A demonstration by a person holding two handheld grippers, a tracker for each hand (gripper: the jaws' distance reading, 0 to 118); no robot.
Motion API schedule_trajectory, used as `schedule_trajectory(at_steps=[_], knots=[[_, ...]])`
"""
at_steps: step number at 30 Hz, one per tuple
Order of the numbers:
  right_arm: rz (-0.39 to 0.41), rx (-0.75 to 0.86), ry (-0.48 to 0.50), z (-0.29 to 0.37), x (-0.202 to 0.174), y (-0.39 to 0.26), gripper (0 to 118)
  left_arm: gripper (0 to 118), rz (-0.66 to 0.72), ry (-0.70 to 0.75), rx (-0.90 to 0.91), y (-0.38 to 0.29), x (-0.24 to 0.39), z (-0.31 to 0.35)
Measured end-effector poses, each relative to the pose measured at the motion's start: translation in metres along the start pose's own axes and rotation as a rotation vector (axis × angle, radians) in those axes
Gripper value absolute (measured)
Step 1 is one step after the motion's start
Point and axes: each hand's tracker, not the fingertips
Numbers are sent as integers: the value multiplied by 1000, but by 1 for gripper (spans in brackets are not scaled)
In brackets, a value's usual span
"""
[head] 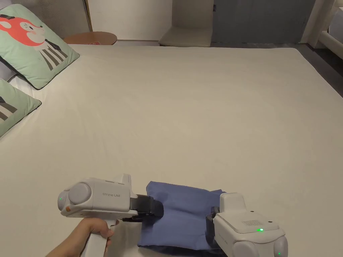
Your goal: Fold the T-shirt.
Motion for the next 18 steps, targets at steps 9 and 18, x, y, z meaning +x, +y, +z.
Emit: schedule_trajectory(at_steps=[9, 18], knots=[[55, 205, 37, 27, -43, 62, 0, 18, -125, 225, 12, 50, -74, 92], [64, 291, 51, 12, -77, 96, 0, 18, -99, 509, 74, 79, -184, 213]])
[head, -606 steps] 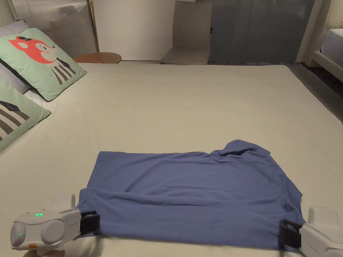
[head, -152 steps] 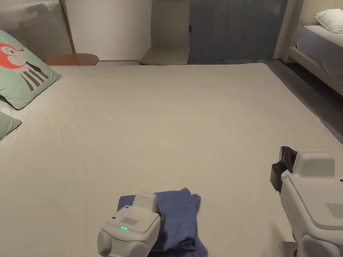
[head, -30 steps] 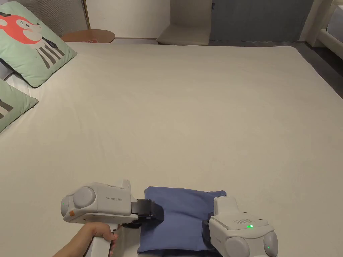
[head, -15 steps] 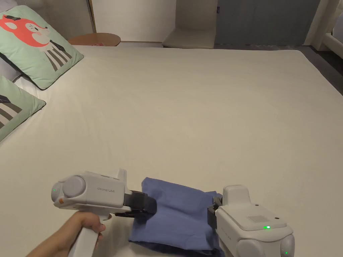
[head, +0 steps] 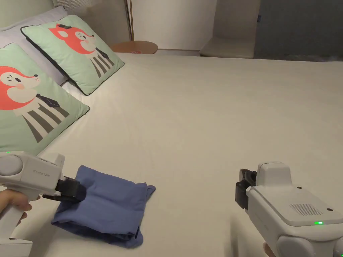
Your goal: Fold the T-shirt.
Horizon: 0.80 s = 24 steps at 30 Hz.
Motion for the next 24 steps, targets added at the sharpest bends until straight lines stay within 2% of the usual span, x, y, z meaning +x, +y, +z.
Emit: schedule_trajectory(at_steps=[2, 5, 12, 13, 14, 15, 16, 17, 20, 24], knots=[[6, -2, 3, -7, -4, 3, 0, 18, 15, 59, 4, 3, -29, 11], [2, -4, 1, -15, -7, 3, 0, 18, 67, 65, 7, 10, -79, 18], [9, -29, -9, -25, -5, 0, 1, 23, 121, 93, -22, 16, -103, 4], [11, -29, -9, -24, -4, 0, 1, 34, 121, 103, -22, 16, -101, 2], [11, -30, -13, -24, -2, 0, 1, 52, 112, 120, -25, 16, -99, 0], [11, -28, -16, -23, 0, 0, 1, 74, 106, 133, -22, 16, -83, 7], [12, -26, -17, -21, 2, 1, 1, 101, 108, 148, -20, 15, -79, 5], [12, -25, -19, -20, 4, 1, 1, 111, 104, 159, -16, 15, -75, 5], [4, -7, -27, -10, 10, 4, 1, 109, 96, 194, 70, 15, -68, 13], [-1, 45, -44, 15, 19, 13, 1, 108, 43, 256, 188, 14, -24, 40]])
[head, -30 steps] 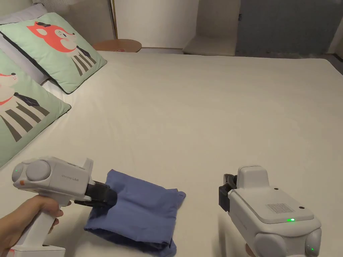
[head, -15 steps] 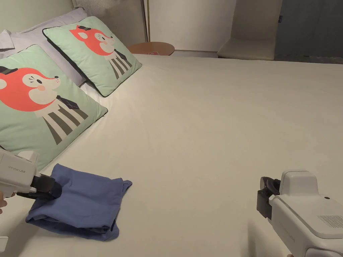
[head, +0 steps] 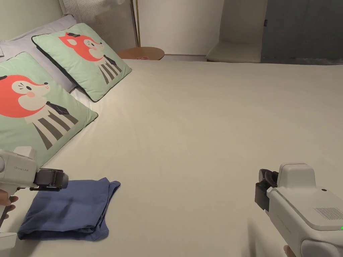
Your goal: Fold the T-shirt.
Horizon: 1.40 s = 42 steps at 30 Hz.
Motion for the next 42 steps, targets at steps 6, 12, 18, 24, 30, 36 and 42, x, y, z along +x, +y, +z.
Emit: schedule_trajectory(at_steps=[6, 12, 18, 24, 30, 36, 42], knots=[[-6, 106, -38, 42, 26, 19, 1, 108, -53, 46, 247, 6, 69, 77], [5, 229, -102, 90, 55, 41, 1, 108, -47, 1, 550, -6, 158, 160], [20, 317, -175, 124, 83, 50, 1, 108, -89, -41, 790, -27, 237, 198], [26, 389, -251, 145, 103, 47, 1, 108, -116, -60, 953, -57, 300, 185], [37, 420, -297, 157, 114, 39, 1, 108, -96, -94, 1040, -93, 347, 173], [64, 429, -319, 160, 116, 35, 1, 97, -91, -132, 1018, -118, 371, 171], [54, 425, -315, 159, 116, 34, 1, 0, -169, -113, 1033, -123, 381, 169]])
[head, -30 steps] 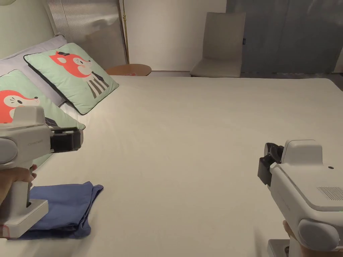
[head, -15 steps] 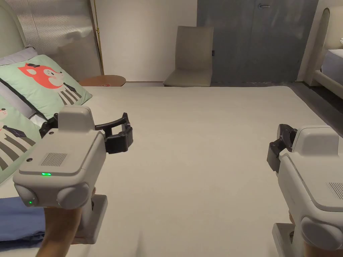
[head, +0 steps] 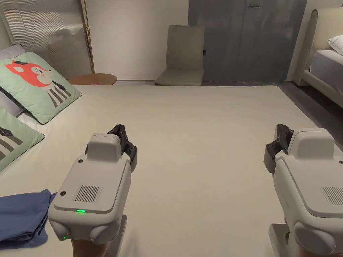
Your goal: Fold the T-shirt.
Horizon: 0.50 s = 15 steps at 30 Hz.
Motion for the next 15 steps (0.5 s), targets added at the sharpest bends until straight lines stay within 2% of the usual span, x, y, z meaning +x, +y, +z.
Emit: schedule_trajectory(at_steps=[15], knots=[[-2, -4, 12, -3, -3, 0, 1, 0, 45, 2, -9, 5, -5, -4]])
